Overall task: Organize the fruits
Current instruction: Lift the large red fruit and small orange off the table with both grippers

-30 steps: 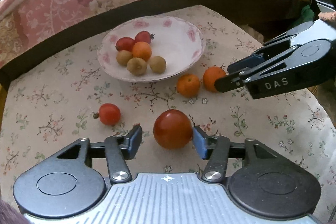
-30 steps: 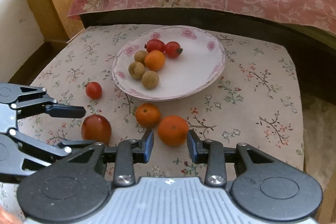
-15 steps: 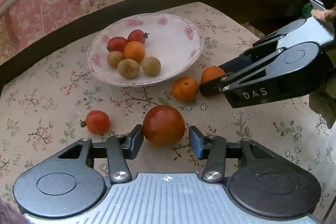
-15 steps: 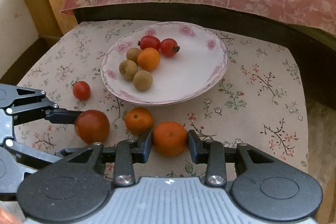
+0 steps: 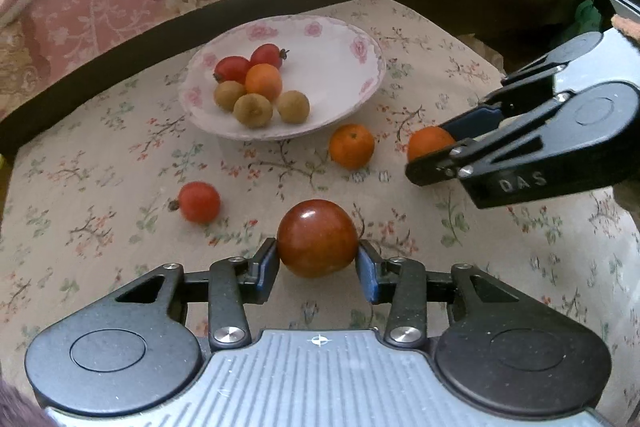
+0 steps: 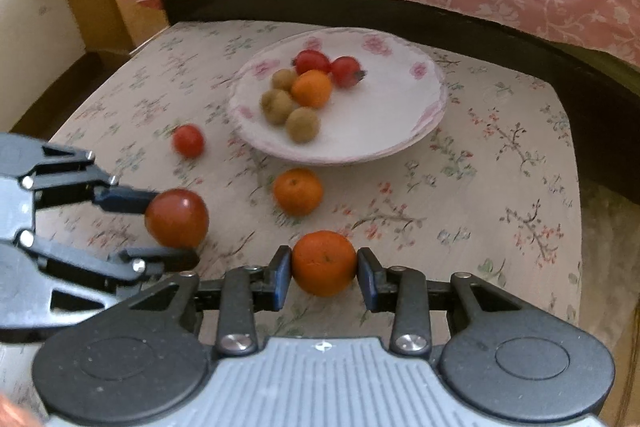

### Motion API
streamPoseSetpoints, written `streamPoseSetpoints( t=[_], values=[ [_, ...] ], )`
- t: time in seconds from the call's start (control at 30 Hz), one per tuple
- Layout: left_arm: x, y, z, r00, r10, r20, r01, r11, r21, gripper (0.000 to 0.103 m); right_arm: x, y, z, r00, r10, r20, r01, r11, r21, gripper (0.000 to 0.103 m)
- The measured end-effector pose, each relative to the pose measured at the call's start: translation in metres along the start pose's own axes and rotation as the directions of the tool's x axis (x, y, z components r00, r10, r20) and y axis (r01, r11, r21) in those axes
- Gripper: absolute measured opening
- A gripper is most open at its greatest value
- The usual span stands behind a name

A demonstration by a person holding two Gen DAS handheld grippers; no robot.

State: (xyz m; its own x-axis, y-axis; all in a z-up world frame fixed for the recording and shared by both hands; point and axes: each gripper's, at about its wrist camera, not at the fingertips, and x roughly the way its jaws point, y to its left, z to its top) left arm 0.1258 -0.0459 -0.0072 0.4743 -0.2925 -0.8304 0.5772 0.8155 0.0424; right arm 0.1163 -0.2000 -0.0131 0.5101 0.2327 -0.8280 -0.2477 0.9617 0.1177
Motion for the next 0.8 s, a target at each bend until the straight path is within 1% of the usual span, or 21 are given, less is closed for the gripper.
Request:
streamPoseSetpoints(
  t=[0.1,0.2,0.33,0.47,0.57,0.63,0.7,0.8],
  values=[
    [-0.007,-0.001,-0.010,1.000,0.006,-0.013,-0.007,1.000,-0.017,0.050,-0.006,0.012,-0.012,1.000,0.014,-0.010,-0.014,1.000,-0.018,0.036],
    [-0.012,-0.007,-0.018,1.000,0.024,-0.019,-0.024,1.000,-0.003,0.050,-0.009,0.026,-0.025,1.000,0.003,-0.021,-0.004,0.999,-0.050,0.036],
    [-0.015,-0.010,-0.022,1.000,0.030,-0.006,-0.029,0.999,0.013,0.051,-0.012,0.035,-0.038,0.999,0.004,-0.043,-0.006,0.999,-0.049,0.036],
    [-0.012,-0.010,-0.023,1.000,0.029,-0.007,-0.029,0.999,0.020,0.054,-0.014,0.036,-0.041,0.999,-0.011,-0.038,0.010,0.999,-0.040,0.036],
    [-0.017,-0.010,-0.019,1.000,0.027,0.013,-0.027,0.999,0.020,0.062,-0.016,0.034,-0.041,0.999,-0.004,-0.040,0.003,1.000,-0.025,0.037],
    [-0.023,-0.011,-0.017,0.999,0.028,0.038,-0.029,0.999,0.024,0.072,-0.017,0.033,-0.042,0.999,-0.001,-0.035,0.000,1.000,-0.024,0.041],
    [-0.025,-0.011,-0.014,0.999,0.019,0.047,-0.021,1.000,0.024,0.073,-0.017,0.032,-0.042,0.999,0.009,-0.036,-0.010,1.000,-0.018,0.043],
    [-0.023,-0.012,-0.012,0.999,0.017,0.049,-0.019,0.999,0.033,0.074,-0.016,0.029,-0.041,0.999,0.017,-0.041,-0.017,1.000,-0.014,0.044]
  ],
)
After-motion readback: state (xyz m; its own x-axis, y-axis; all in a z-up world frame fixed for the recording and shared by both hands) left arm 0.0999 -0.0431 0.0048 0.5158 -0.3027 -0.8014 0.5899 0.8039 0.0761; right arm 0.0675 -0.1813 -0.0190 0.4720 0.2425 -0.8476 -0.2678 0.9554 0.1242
